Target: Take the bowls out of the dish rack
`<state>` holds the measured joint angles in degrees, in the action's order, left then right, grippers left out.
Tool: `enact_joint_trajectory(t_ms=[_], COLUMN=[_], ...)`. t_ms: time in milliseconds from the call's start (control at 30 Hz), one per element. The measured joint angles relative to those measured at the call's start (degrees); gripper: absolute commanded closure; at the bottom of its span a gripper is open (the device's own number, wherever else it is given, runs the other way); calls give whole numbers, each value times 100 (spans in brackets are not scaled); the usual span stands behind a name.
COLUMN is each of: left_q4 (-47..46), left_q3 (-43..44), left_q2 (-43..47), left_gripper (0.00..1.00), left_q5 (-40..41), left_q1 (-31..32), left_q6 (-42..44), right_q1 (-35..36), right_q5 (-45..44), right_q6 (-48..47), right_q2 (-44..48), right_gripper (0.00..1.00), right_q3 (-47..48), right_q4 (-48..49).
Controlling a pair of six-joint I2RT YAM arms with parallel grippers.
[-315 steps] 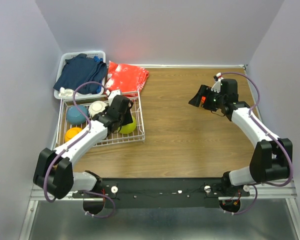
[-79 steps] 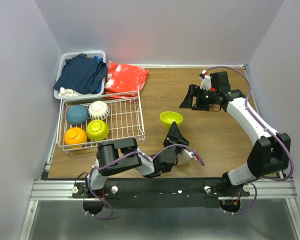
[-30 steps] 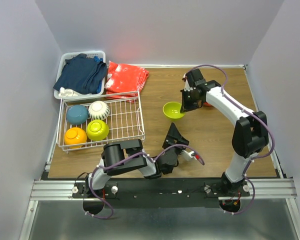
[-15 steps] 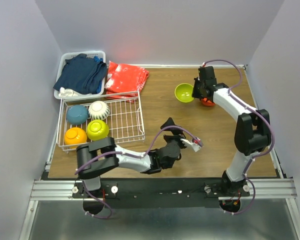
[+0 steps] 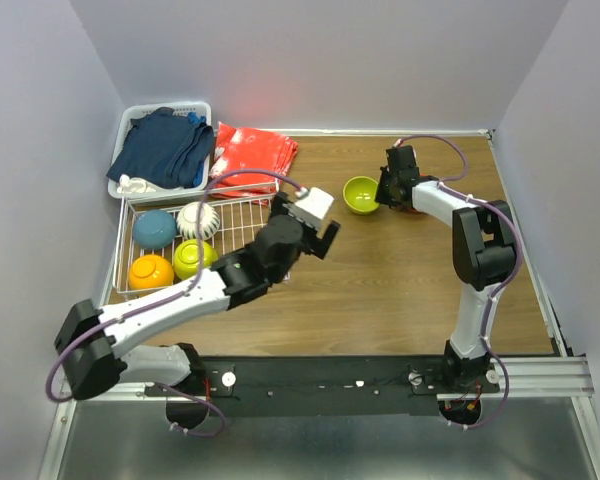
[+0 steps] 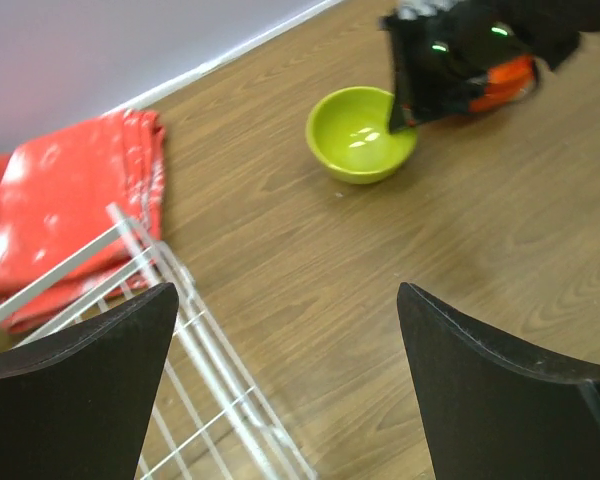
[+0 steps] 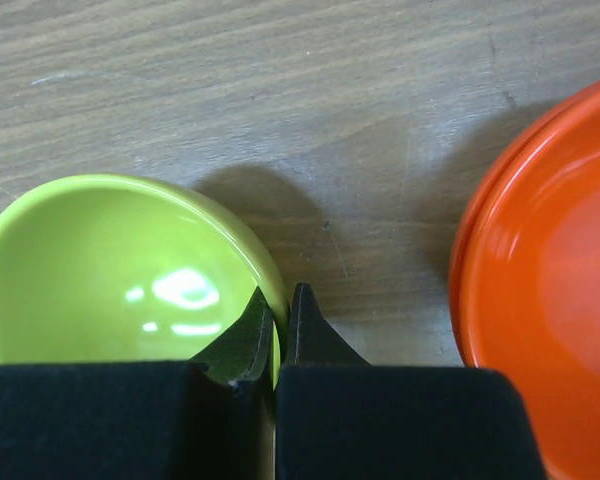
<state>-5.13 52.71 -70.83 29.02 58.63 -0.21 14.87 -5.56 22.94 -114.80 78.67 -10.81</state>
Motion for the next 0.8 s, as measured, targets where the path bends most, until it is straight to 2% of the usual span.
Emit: enact_joint_trajectory(t_ms=[133,233,267,333,433,467,667,800], left_q4=[994,1799,1967,2430,2898,3003,3615,3908], left_q3=[223,407,413,413,374,341,234,234], left_q2=[487,767,822,935,999,1014,1049,968], left_gripper=[1,1,1,1,1,1,1,1], left_q5=[-275,-452,-507,-575,-651,-654,-625,-518], left_q1=[-636,-1244,-1436,-1860,-2415,-2557,-2999,-3099], left_q6=[-629,-1008,-1073,-1233,-1377,-1427,-1600,-1650], right_q1=[0,0,0,0,0,0,0,0], right_q5=[-46,-133,-168,-212,-186,-153,96,474], right_q6=[20,70,68,92,39,24,-17,61], right_q2=[-31,-33,-33,-35,-35,-24,354,1088], right_gripper=[81,71,63,61,52,45,25,18], right_q3=[0,0,0,2,79,101,101,-81], right_q4=[74,98,98,85,-2,-22,-278,-260])
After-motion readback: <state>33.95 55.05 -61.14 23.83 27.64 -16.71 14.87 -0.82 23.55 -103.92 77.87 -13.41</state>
